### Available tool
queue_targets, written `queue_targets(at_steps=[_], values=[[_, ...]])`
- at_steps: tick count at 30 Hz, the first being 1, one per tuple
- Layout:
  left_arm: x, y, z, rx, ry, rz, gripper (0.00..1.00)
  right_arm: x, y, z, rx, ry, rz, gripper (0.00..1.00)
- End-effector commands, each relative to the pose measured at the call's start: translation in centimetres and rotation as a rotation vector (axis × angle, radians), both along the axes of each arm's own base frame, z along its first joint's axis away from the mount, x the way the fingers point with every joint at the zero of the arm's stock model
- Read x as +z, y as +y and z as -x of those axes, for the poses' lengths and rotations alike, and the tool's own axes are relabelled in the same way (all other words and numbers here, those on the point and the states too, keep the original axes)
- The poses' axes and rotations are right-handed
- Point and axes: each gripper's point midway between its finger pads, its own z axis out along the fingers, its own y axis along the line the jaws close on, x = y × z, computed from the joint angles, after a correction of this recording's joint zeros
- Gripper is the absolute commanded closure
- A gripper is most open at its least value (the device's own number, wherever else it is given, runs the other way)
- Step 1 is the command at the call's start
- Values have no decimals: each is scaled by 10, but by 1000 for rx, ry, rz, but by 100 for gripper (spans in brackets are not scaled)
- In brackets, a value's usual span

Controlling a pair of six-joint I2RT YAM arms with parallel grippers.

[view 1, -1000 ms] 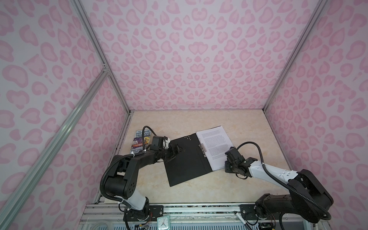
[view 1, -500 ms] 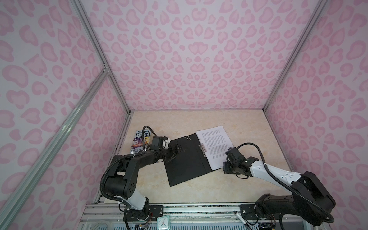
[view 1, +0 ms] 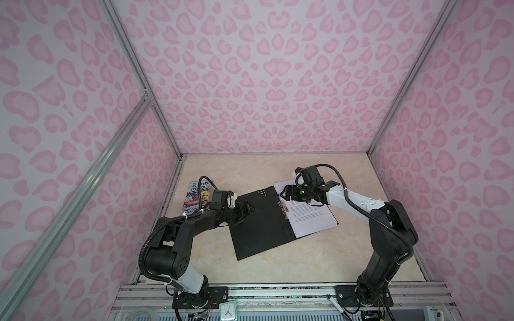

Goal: Put the files into the folder
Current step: 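Move the right gripper over to the metal clip at the folder spine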

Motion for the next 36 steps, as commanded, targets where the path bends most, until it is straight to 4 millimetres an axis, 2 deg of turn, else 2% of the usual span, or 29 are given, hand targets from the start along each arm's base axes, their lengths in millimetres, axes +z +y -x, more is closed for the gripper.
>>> queue_targets(at_steps=[1,6,8,9,19,24,25,32,36], values=[[-24,16,20,43,126,-96,4,-4,21,-11,76,20,-58,14],[-24,16,19,44,128,-94,4,-14,41,-27,104,54,-112,16],[-25,16,20,45,131,-92,4,-27,44,-26,105,86,-110,17],[-25,16,19,46,130,-92,4,-18,49,-33,109,70,-129,18],[-27,16,18,51,132,-88,4,-14,74,-19,156,126,-226,22],[-28,16,18,52,135,-86,4,3,77,-15,162,105,-254,24],[-27,16,18,50,133,-88,4,-6,73,-7,159,132,-249,24],[-27,16,18,54,134,-85,4,-1,69,16,171,156,-282,26],[-26,17,17,58,132,-84,4,0,56,33,147,161,-285,26]])
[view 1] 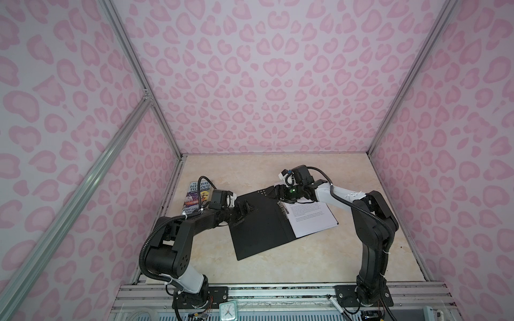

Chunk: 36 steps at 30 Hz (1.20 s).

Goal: Put the files into the folder

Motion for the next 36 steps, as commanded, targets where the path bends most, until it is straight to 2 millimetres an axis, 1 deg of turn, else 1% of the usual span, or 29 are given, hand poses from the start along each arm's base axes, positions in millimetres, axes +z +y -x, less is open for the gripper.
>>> queue_targets(at_steps=[1,4,7,10,14,18,19,20,21,23,25,26,28,30,31,32,33,34,36], values=[[-25,17,17,49,114,-95,4,6,-3,11,0,-2,-24,26],[-24,16,16,49,113,-90,4,14,-10,20,-2,-21,-1,26],[-21,16,15,49,106,-84,4,20,-20,22,-27,-25,16,26],[-19,15,14,50,102,-79,4,34,-27,16,-77,-36,5,25],[-17,15,14,56,96,-72,4,63,-32,4,-136,-100,25,25],[-14,16,13,68,89,-73,4,82,-45,-1,-266,-93,19,23],[-14,16,14,72,89,-72,4,84,-50,-1,-312,-80,20,19],[-14,17,14,75,89,-73,4,82,-57,0,-379,-59,31,12],[-14,17,14,80,90,-74,4,78,-68,2,-457,-31,48,2],[-14,18,14,89,85,-76,4,74,-75,8,-544,-8,11,2],[-13,20,16,96,79,-80,4,72,-78,14,-602,20,-22,2],[-13,21,16,99,76,-83,3,69,-77,17,-620,32,-27,2],[-14,22,18,100,74,-92,4,66,-68,22,-625,50,-51,3],[-15,23,19,101,74,-96,3,49,-64,27,-673,126,-51,15],[-16,23,19,101,73,-95,3,41,-63,30,-707,168,-66,25],[-17,23,20,101,75,-93,3,33,-61,32,-735,202,-83,41],[-17,23,20,102,75,-92,3,30,-57,31,-753,223,-96,52],[-17,23,20,102,74,-92,3,26,-54,32,-761,242,-91,59],[-17,24,21,104,72,-92,3,22,-47,30,-770,275,-78,63]])
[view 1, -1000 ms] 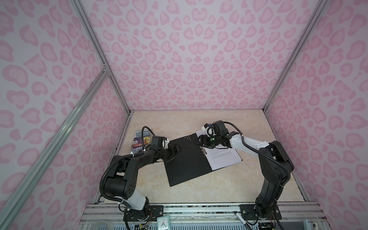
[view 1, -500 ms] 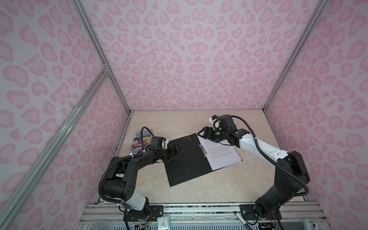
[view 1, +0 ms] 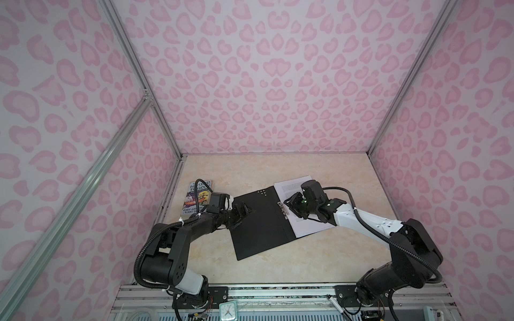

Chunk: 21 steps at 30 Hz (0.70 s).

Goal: Put the files into the folder

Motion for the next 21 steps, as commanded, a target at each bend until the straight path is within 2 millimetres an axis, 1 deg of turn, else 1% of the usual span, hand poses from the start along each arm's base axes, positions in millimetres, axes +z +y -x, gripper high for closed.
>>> queue_targets(at_steps=[1,2,4,7,11,15,21], values=[[-19,12,16,35,85,-66,3,3,9,-13,-99,31,-61,67],[-19,13,16,37,83,-67,3,0,10,-14,-112,44,-63,71],[-18,13,16,36,78,-68,3,-4,9,-18,-144,65,-72,77],[-18,13,17,35,76,-69,3,-7,13,-22,-153,79,-75,77],[-18,13,17,35,73,-67,3,-20,13,-21,-167,139,-60,78],[-19,13,17,32,73,-70,3,-24,14,-28,-176,155,-55,77],[-20,13,17,32,74,-72,3,-34,14,-27,-177,192,-32,77]])
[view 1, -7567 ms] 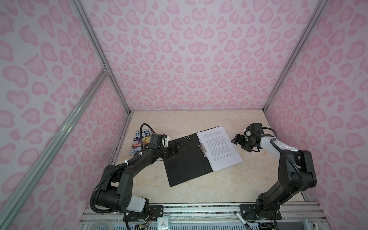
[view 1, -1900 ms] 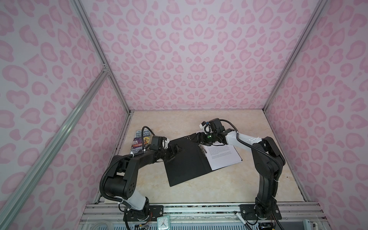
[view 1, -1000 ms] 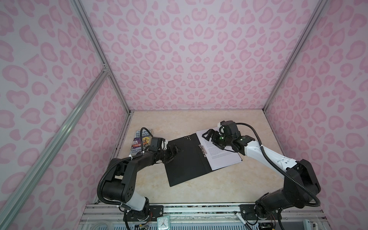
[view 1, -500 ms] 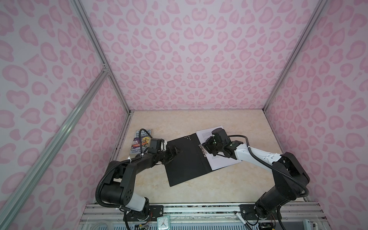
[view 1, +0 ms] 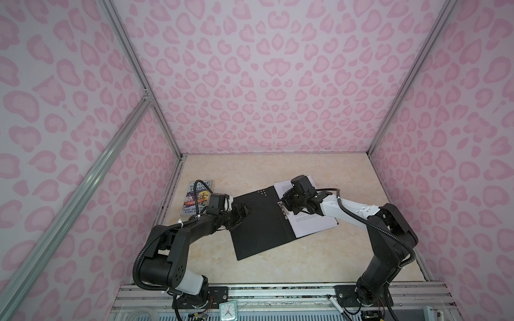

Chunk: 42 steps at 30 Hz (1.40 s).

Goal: Put the files into the folder

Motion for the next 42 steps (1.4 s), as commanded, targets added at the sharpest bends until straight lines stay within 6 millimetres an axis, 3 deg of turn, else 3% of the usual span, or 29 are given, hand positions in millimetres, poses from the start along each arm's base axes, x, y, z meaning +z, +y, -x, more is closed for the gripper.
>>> queue_targets(at_steps=[1,18,23,25,34,42], values=[[-20,12,14,27,82,-71,3,-12,-4,6,-8,46,24,77],[-24,14,15,31,90,-85,3,-19,-8,15,-8,66,14,87],[-24,16,15,38,91,-98,3,-25,-16,23,-15,72,12,95],[-25,18,16,43,94,-105,3,-31,-22,29,-12,77,22,100],[-32,25,17,68,122,-134,4,-73,-48,55,73,85,91,100],[-37,28,18,78,141,-143,4,-110,-86,81,92,101,249,100]])
